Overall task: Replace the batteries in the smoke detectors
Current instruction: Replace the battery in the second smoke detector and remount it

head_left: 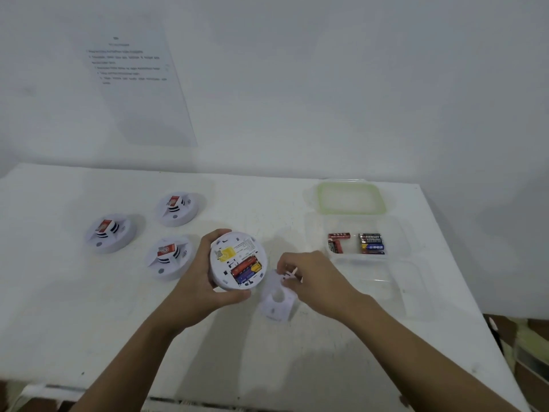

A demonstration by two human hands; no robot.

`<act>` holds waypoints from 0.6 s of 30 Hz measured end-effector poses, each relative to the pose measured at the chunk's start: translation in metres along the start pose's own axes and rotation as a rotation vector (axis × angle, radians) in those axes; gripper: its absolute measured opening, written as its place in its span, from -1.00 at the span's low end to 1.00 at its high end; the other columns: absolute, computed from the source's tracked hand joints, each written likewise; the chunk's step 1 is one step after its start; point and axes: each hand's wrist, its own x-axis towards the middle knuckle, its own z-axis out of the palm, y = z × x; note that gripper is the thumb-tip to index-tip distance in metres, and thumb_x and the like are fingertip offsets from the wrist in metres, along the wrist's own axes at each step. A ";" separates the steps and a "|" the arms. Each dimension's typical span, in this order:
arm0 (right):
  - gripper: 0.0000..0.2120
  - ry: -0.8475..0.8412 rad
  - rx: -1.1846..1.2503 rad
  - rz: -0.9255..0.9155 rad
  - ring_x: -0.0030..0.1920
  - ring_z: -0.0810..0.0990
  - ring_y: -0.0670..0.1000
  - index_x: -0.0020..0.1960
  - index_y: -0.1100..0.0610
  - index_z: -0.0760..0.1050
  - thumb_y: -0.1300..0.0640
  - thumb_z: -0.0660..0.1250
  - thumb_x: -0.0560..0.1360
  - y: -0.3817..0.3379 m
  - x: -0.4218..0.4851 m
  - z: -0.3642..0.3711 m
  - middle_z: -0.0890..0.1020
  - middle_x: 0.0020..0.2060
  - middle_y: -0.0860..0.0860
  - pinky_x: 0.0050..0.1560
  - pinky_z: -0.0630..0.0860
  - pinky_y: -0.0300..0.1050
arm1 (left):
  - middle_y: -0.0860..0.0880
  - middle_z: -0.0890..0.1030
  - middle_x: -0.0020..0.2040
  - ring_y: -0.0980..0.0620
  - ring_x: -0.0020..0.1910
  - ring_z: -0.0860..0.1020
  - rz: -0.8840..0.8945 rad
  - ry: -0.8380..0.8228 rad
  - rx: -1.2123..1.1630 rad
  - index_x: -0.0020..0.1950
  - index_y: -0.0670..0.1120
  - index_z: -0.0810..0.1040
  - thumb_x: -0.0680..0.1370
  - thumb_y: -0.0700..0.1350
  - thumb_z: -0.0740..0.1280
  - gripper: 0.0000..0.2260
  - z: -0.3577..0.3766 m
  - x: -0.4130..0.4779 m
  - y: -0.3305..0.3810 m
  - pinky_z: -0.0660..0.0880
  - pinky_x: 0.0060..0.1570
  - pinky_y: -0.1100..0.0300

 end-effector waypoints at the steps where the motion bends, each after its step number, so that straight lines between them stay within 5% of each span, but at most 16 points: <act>1: -0.88 -0.021 -0.049 -0.012 -0.14 0.60 -0.02 0.07 0.04 0.57 0.21 0.37 0.56 0.001 0.000 0.002 0.68 -0.08 0.01 -0.07 0.59 -0.05 | 0.15 0.50 0.31 0.10 0.34 0.51 -0.001 0.005 -0.002 0.44 0.08 0.29 0.33 -0.37 0.60 -0.16 0.000 -0.001 0.000 0.58 0.15 0.22; 8: -0.83 -0.081 -0.233 -0.064 -0.01 0.63 -0.01 0.13 0.00 0.57 0.10 0.39 0.55 0.003 -0.003 0.005 0.69 0.03 -0.06 0.01 0.59 -0.07 | 0.14 0.50 0.33 0.06 0.35 0.51 0.010 -0.011 -0.028 0.48 0.04 0.26 0.33 -0.38 0.59 -0.15 0.001 -0.004 0.005 0.58 0.18 0.17; 13: -0.93 0.195 0.272 0.045 -0.17 0.66 -0.14 0.00 0.01 0.64 0.15 0.43 0.55 -0.005 -0.007 -0.016 0.71 -0.19 -0.10 -0.12 0.57 -0.29 | 0.16 0.48 0.36 0.08 0.36 0.50 0.011 -0.041 -0.040 0.49 0.08 0.24 0.36 -0.36 0.59 -0.14 0.005 -0.002 0.015 0.59 0.20 0.11; 18: -0.93 0.323 0.571 0.049 -0.07 0.67 -0.08 -0.03 0.02 0.68 0.17 0.45 0.54 -0.020 -0.016 -0.049 0.71 -0.14 -0.14 -0.04 0.63 -0.02 | 0.20 0.50 0.32 0.14 0.32 0.52 0.046 -0.075 -0.054 0.48 0.14 0.23 0.37 -0.38 0.56 -0.14 0.013 0.008 0.036 0.59 0.09 0.27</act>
